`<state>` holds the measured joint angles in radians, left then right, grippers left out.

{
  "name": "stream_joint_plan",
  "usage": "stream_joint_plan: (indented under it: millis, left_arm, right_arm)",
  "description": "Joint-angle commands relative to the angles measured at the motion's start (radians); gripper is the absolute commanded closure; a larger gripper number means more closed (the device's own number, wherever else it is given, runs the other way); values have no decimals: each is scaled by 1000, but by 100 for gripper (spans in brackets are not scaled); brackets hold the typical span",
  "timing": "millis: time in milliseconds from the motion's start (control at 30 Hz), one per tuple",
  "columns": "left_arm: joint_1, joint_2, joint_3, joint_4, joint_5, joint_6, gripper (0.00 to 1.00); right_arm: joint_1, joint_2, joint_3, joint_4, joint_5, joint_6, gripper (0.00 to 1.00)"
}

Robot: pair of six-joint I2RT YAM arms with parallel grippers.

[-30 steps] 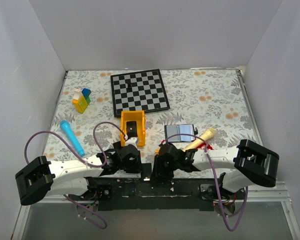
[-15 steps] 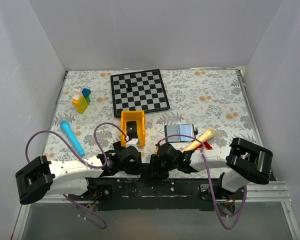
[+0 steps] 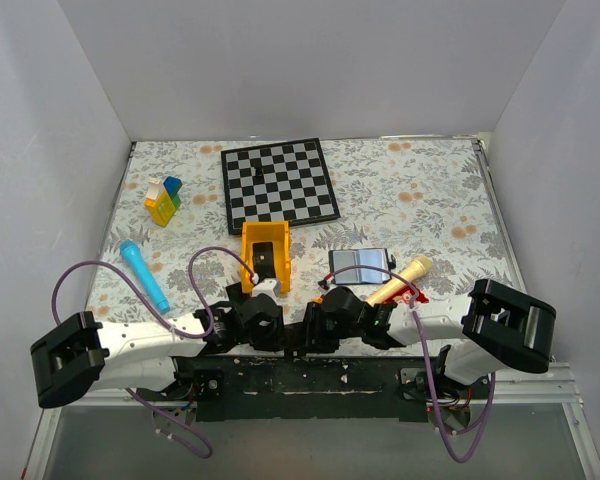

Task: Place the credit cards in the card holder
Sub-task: Pick up the credit card at the corner of the board.

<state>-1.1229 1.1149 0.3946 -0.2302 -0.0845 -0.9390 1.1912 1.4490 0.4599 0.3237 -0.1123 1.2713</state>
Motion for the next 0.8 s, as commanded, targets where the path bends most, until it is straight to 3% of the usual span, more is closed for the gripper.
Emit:
stream_joint_plan:
  millis: [0, 400, 533, 633, 700, 767]
  left_arm:
    - [-8, -30, -23, 2, 0, -4, 80]
    - [-8, -53, -34, 0, -4, -14, 82]
    - [-8, -70, -33, -14, -14, -20, 82]
    - [-8, -127, -5, -96, -79, -53, 70]
    - [-6, -191, 26, -180, -147, -79, 59]
    - [-2, -259, 56, -244, -205, -90, 55]
  right_arm:
    - [-1, -12, 3, 41, 49, -36, 50]
    - [1, 54, 48, 77, 20, -81, 77]
    - [-1, 56, 52, 89, 13, -96, 96]
    - [1, 15, 57, 45, 39, -119, 99]
    - [1, -44, 75, -52, 81, -156, 99]
    - [1, -103, 109, -200, 159, -199, 99]
